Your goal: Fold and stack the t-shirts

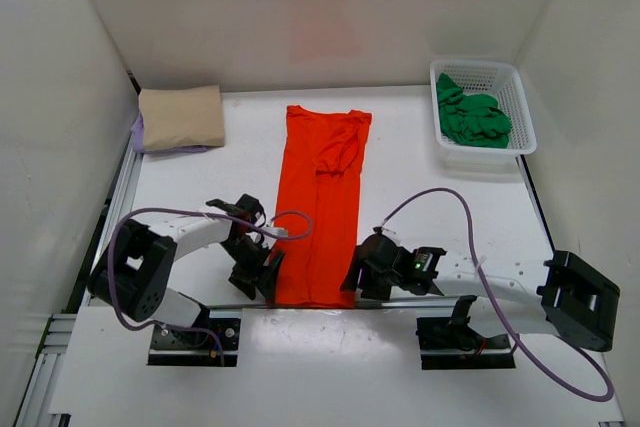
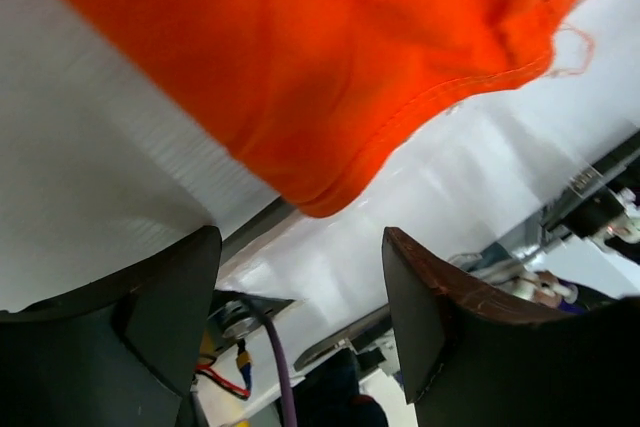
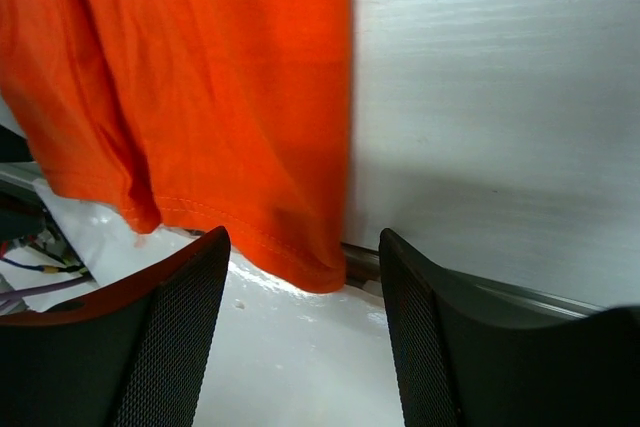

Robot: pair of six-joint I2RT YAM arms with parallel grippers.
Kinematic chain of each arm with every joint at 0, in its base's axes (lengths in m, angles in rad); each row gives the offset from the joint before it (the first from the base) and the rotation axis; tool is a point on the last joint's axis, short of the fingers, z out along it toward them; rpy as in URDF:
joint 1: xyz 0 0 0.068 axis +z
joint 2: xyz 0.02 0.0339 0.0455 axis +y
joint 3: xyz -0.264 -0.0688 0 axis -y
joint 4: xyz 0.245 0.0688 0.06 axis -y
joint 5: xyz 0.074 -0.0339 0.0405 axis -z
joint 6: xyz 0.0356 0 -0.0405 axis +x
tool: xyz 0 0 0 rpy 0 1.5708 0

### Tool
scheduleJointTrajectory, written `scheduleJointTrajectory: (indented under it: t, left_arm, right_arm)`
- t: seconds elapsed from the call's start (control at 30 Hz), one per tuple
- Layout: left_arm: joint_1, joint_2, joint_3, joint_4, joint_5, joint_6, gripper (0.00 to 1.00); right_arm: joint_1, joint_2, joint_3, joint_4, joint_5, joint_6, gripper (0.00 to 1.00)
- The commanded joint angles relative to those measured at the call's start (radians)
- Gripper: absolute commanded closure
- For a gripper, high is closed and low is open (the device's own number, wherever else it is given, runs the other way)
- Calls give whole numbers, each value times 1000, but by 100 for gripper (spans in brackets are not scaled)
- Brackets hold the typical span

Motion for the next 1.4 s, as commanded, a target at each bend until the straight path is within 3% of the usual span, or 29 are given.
scheduleJointTrajectory:
  t: [0.0, 0.07, 0.3, 0.4, 0.5, 0.57, 0.63, 0.67, 0.7, 0.8, 0.97, 1.13, 1.37]
  left_arm:
    - [-14, 41, 23, 114, 31, 17, 23]
    - [-23, 86, 61, 115, 31, 17, 23]
    - [-55, 132, 17, 133, 30, 17, 37]
    - [-55, 152, 57, 133, -10, 17, 61]
    - [-55, 177, 97, 133, -10, 17, 75]
    - [-55, 189, 118, 133, 1, 17, 80]
    - [-55, 189, 127, 133, 16, 17, 88]
    - [-55, 166, 127, 133, 31, 17, 90]
    - [-55, 155, 127, 133, 31, 17, 90]
    - [-55, 103, 127, 133, 51, 17, 90]
    - [-55, 54, 219, 92, 74, 17, 90]
    - [-15, 34, 385, 41, 7, 17, 90]
    - [91, 143, 684, 9, -117, 17, 90]
  right_arm:
    - [7, -15, -27, 16, -4, 28, 35]
    - [17, -15, -37, 16, -4, 28, 37]
    - [26, 20, -14, 16, -36, 4, 37]
    - [36, 66, 29, -46, -18, 12, 38]
    - [49, 79, 29, -65, -4, 22, 40]
    - [49, 79, 15, -30, -21, 22, 46]
    - [49, 89, 15, -21, -32, 22, 60]
    - [49, 90, 15, -21, -32, 22, 67]
    - [49, 90, 15, -21, -32, 22, 83]
    - [49, 59, 15, -21, -21, 22, 100]
    - [14, -18, 100, -108, 57, -38, 100]
    - [-192, -61, 224, -183, 20, -179, 100]
    - [-477, 153, 442, -211, -138, -493, 100]
